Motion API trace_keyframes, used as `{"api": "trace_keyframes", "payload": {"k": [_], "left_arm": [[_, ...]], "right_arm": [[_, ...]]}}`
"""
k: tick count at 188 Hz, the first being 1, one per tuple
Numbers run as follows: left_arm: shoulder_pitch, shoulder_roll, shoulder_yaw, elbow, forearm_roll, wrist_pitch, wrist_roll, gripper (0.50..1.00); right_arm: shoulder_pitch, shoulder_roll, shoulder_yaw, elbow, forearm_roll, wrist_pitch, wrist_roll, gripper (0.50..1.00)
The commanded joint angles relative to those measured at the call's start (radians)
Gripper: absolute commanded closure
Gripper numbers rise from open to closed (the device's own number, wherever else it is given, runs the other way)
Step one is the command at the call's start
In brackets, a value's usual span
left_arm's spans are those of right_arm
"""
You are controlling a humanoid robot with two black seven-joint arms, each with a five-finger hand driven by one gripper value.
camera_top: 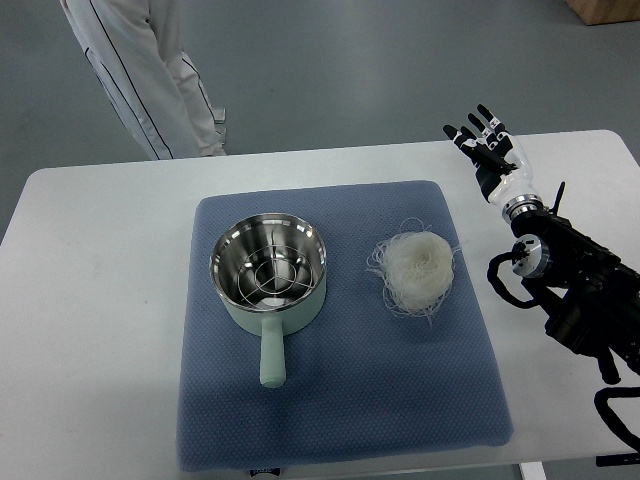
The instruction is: Put vermicelli into pot with right hand
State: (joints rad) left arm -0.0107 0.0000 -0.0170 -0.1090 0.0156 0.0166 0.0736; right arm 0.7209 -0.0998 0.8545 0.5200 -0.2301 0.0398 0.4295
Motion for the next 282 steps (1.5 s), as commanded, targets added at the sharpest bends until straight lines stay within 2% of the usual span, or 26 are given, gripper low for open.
{"api": "trace_keyframes", "payload": {"k": [1,207,282], "left_arm": [[0.0,0.0,0.002,0.0,0.001,0.0,0.0,0.5],[-0.012,0.0,-0.003,0.003,0.0,0.002,-0.005,0.5],[-0.012,0.0,-0.003,0.002,0.0,0.002,-0.005,0.5]], "right_arm": [[-0.001,0.0,0.002,0.0,0.0,0.0,0.001,0.576],[0.002,-0.005,0.008,0.002,0.0,0.002,0.002,0.576],[0.061,-0.024,-0.014,0.012,-0.014,-0.006,-0.002,0.579]]}}
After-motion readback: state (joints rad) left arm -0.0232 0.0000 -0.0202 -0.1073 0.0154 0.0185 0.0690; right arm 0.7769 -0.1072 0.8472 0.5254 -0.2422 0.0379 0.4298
